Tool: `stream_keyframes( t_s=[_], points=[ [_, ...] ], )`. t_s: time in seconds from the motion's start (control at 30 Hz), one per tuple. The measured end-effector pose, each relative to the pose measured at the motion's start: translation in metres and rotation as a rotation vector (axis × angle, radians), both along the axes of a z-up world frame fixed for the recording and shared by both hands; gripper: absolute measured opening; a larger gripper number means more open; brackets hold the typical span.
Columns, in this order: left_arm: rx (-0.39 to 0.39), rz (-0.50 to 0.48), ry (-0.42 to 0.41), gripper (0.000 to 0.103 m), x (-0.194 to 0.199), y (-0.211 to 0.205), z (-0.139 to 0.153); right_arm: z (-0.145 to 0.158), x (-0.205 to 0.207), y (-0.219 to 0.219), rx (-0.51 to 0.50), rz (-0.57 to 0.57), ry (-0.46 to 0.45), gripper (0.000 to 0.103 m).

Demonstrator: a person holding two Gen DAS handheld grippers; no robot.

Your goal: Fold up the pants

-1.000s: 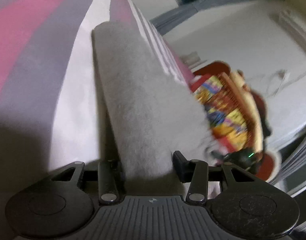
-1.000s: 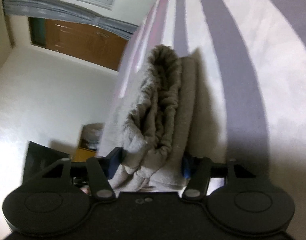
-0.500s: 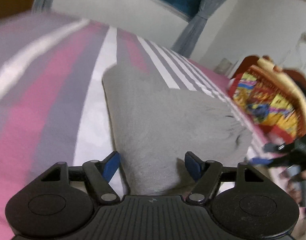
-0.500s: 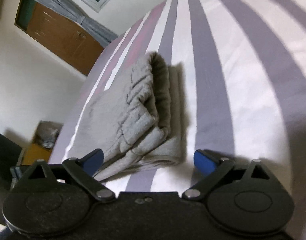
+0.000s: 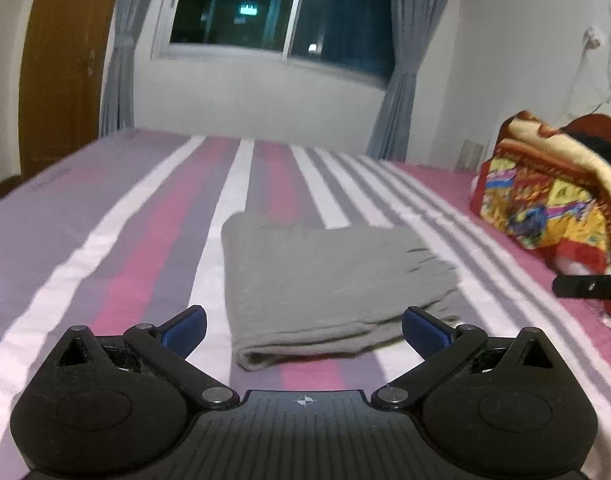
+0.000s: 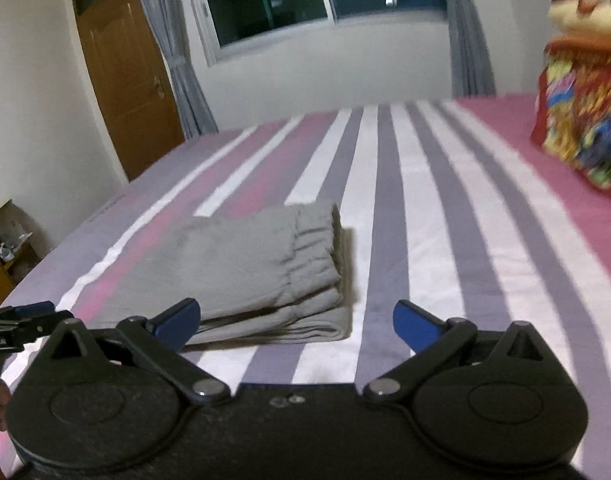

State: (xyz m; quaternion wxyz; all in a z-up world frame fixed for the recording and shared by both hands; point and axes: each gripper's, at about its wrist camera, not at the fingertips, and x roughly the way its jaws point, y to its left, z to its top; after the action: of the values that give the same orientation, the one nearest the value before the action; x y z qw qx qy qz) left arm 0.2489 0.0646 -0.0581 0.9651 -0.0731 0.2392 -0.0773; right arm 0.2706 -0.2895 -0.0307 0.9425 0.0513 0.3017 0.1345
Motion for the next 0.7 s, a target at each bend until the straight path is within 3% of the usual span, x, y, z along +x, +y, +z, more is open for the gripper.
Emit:
stream_keyframes(
  t_s=[0.17,0.4,0.7],
  points=[
    [0.038,0.004,-0.035,0.103,-0.064,-0.011,0.037,0.032,-0.065,0.013,-0.036,-0.025,-0.044,0.103],
    [0.027,0.021,-0.072,0.103,-0.134,-0.008,0.069,0.067,-0.139,0.024,-0.072,-0.062,-0.126,0.103],
    [-0.043,0.015,-0.129,0.103,-0.225,-0.015,0.103,0.093,-0.223,0.04,-0.131,-0.048,-0.24,0.103]
  ],
)
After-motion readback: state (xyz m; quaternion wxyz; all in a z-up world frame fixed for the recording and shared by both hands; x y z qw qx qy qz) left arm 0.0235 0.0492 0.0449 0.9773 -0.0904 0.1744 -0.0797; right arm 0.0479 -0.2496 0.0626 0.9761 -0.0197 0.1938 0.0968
